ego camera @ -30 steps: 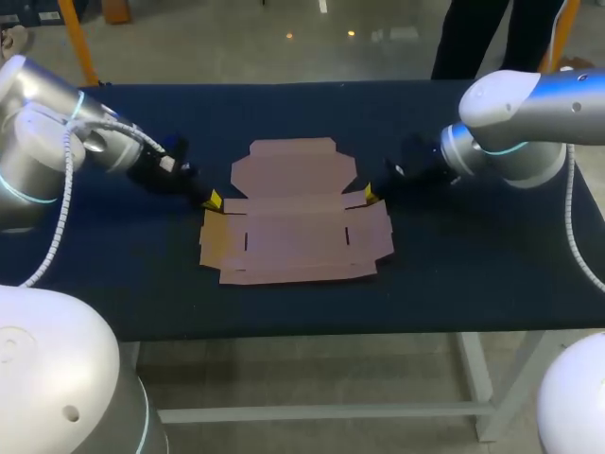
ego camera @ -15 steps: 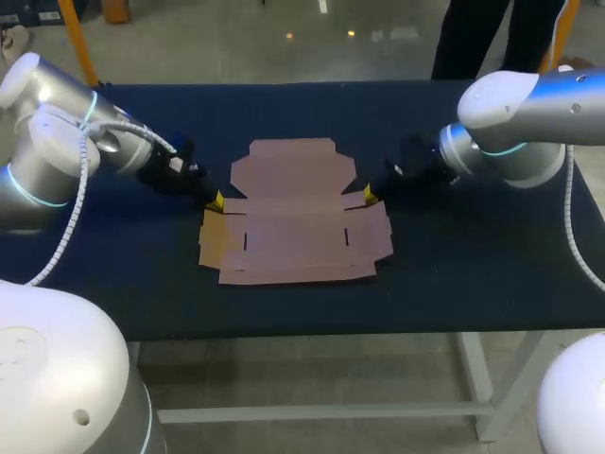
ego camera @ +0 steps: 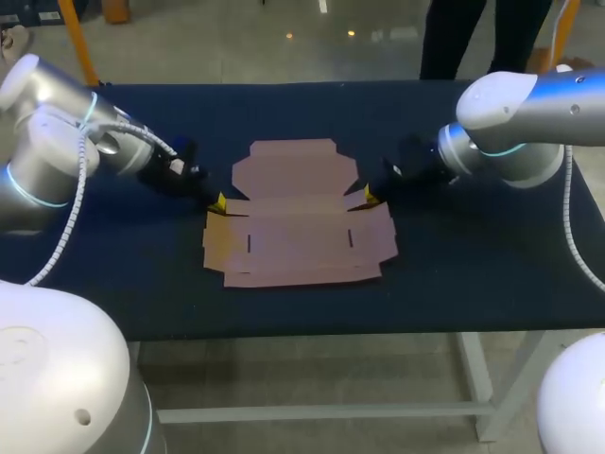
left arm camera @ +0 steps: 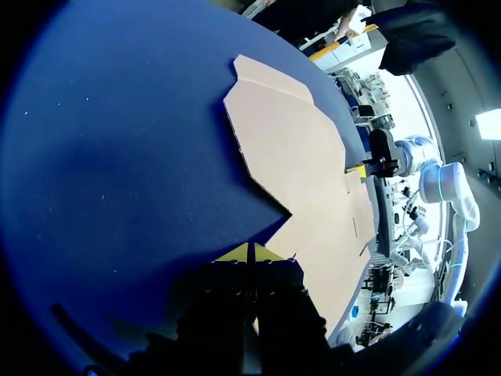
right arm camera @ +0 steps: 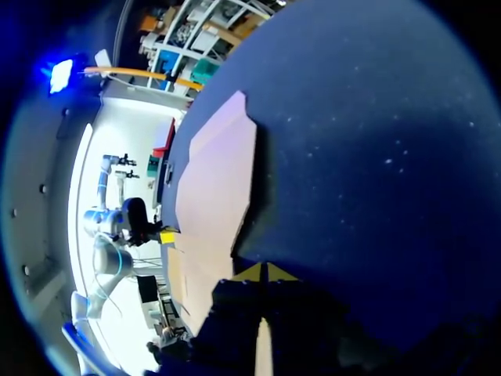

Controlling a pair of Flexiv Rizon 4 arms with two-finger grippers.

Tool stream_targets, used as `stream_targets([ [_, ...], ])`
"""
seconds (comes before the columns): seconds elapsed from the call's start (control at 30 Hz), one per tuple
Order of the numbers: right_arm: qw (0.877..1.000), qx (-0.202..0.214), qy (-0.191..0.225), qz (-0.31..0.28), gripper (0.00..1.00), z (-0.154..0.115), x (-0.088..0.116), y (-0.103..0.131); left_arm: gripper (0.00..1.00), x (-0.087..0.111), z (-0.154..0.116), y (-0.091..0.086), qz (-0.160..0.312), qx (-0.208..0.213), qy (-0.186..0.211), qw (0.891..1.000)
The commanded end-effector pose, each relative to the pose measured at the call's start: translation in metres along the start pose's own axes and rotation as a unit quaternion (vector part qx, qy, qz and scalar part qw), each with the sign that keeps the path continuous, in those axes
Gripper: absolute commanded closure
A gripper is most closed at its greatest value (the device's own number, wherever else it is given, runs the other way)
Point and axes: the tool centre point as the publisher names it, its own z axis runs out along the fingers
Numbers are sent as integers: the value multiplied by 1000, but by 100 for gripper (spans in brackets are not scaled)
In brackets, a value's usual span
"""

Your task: Assemble the packaging by folding the flat box into shape, placing the metal phone stand inside, and closing the box properly

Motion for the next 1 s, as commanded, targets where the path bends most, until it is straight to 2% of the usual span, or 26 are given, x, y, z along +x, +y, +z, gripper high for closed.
stream_targets([
  [0.03,1000,1,0,0,100,1,1,1,100,4,2,-3,0,-5,-5,1000],
  [0.63,1000,3,-9,2,100,3,3,3,100,11,3,-4,0,3,-23,1000],
  [1.0,999,3,-34,12,100,5,8,4,100,14,7,-4,-5,2,-32,999],
])
